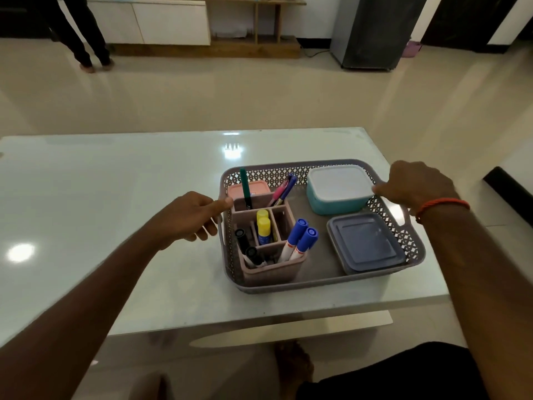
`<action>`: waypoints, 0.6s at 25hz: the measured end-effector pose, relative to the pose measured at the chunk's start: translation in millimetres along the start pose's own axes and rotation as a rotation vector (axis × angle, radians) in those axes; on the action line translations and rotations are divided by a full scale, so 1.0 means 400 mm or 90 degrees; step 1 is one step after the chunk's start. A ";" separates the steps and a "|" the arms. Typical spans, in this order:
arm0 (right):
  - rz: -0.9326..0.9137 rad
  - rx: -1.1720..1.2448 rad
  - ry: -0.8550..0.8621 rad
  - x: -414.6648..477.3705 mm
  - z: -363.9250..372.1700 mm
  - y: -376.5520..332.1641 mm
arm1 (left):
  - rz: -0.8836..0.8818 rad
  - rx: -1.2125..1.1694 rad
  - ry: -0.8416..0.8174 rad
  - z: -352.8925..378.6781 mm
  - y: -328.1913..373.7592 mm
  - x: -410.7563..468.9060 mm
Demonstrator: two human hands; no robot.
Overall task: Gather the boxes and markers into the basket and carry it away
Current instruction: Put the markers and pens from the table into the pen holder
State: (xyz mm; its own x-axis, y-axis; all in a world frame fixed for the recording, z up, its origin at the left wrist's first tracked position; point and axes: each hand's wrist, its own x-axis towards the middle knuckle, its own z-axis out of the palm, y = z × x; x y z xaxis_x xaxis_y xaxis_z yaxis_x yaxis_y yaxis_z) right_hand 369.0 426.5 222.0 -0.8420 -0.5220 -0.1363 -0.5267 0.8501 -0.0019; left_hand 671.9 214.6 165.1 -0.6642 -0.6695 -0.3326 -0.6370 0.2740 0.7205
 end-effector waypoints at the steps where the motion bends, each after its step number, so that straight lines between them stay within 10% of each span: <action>1: -0.001 0.003 -0.011 0.004 0.009 0.007 | 0.009 -0.026 -0.006 0.002 0.004 0.000; 15: -0.132 0.085 0.017 0.061 0.098 -0.143 | -0.020 -0.185 0.153 -0.106 -0.108 0.009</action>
State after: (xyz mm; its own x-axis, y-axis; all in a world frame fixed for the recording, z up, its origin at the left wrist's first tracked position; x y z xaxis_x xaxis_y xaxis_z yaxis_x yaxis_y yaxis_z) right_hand 383.3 367.8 179.7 -0.7216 -0.6860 -0.0935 -0.6695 0.7258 -0.1584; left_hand 713.5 171.2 158.6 -0.5141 -0.8263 -0.2300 -0.4949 0.0667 0.8664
